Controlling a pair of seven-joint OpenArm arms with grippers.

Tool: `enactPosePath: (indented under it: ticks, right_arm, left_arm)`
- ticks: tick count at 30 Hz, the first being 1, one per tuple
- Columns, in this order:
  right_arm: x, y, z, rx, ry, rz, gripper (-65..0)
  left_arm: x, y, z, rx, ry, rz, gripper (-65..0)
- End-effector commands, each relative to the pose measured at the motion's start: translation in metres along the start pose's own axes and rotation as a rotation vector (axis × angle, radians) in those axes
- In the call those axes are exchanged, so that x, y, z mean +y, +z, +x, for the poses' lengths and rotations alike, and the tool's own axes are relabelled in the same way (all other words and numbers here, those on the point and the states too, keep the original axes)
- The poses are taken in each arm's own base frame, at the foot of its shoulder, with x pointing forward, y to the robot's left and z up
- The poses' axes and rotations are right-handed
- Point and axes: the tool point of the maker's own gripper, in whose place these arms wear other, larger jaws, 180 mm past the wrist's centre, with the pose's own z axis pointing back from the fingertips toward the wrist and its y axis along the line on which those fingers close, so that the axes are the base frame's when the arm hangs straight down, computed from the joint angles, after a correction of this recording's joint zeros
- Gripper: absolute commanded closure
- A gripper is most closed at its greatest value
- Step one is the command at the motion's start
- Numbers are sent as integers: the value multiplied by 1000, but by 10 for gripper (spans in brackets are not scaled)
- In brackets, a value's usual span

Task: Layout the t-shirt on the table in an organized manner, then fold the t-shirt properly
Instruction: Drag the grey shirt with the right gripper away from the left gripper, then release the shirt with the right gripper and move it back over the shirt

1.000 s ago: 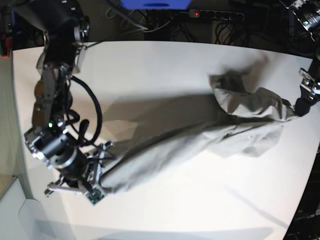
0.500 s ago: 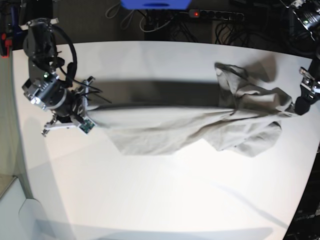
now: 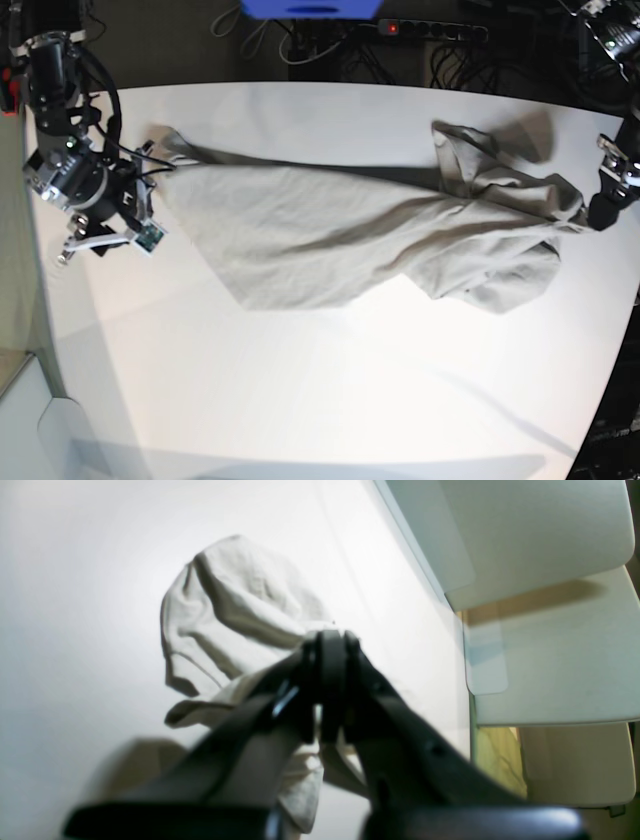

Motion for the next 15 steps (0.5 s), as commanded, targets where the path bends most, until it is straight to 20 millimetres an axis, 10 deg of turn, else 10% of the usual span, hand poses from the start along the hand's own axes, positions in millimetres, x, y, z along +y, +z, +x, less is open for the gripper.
enactPosePath:
  ticks: [1, 7, 15]
  right_arm:
    - [-21, 7, 16, -55, 7, -54, -290]
    - [-40, -8, 72, -95, -51, -68, -291]
    - [-14, -83, 141, -55, -61, 159, -292]
  left_arm:
    - [-9, 2, 11, -27, -19, -31, -4]
    - [-9, 2, 10, -27, -18, -31, -4]
    - [-6, 4, 6, -17, -15, -22, -4]
